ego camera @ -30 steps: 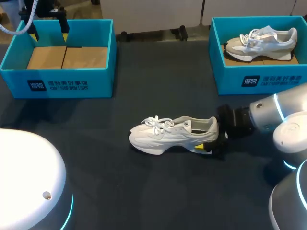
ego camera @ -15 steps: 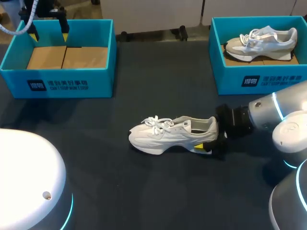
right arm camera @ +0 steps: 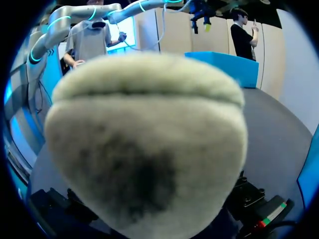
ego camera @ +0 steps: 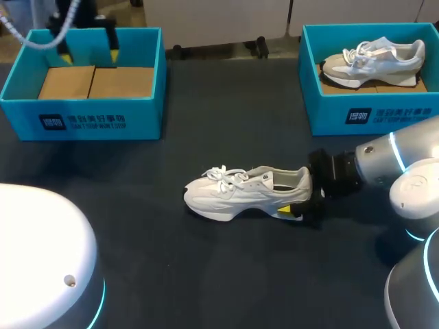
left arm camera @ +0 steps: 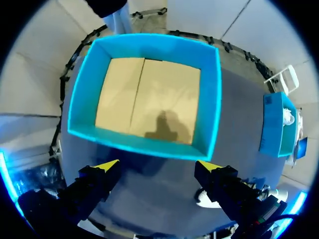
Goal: Take the shoe out of the shoebox, open the shoe tongue, remove and reinsert the insole, then place the shoe into the shoebox
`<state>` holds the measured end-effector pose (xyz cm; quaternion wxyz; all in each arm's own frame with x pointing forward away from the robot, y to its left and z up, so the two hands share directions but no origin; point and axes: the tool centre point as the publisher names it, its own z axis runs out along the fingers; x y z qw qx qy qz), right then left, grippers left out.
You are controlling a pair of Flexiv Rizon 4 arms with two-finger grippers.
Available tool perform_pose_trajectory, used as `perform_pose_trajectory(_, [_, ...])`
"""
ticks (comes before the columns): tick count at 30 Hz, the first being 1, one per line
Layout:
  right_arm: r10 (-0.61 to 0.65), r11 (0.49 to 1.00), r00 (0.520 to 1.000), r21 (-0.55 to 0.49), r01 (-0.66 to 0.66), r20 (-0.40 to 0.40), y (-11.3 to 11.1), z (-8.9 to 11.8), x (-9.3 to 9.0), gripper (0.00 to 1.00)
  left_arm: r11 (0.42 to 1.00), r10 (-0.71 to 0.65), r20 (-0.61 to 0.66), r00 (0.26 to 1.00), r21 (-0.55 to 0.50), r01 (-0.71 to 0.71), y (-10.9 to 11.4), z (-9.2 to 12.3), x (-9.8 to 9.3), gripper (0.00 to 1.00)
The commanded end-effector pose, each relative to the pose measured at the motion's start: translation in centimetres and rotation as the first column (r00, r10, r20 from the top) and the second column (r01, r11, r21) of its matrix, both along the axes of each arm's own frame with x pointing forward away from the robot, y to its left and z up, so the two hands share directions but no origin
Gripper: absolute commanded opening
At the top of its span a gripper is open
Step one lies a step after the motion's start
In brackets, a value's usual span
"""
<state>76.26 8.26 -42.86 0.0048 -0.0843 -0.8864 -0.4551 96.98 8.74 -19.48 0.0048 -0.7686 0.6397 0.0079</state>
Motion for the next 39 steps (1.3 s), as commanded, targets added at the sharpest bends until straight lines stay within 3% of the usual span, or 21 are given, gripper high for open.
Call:
perform_pose_trajectory(1, [-0.002, 1.000, 1.000, -0.006, 0.002, -0.001, 0.3, -0.3, 0.0, 0.00, 1.000, 0.001, 0.039, 0.999, 0.030, -0.002, -1.7, 0.4, -2.5, 1.00])
perform_pose_trajectory(14, [-0.002, 1.000, 1.000, -0.006, 0.002, -0.001, 0.3, -0.3, 0.0, 0.00, 0.998, 0.017, -0.059, 0.998, 0.053, -0.014, -7.8, -0.7, -6.6, 1.00])
perform_pose_trajectory(27, [-0.002, 1.000, 1.000, -0.006, 0.002, -0.001, 0.3, -0.3, 0.0, 0.00, 0.992, -0.089, 0.002, 0.996, 0.091, 0.089, -14.2, -1.2, -11.8, 1.00])
perform_pose_trajectory(39, [-0.002, 1.000, 1.000, -0.006, 0.002, -0.001, 0.3, -0.3, 0.0, 0.00, 0.981, -0.097, 0.010, 0.995, 0.170, 0.094, -19.2, -3.8, -16.1, 1.00])
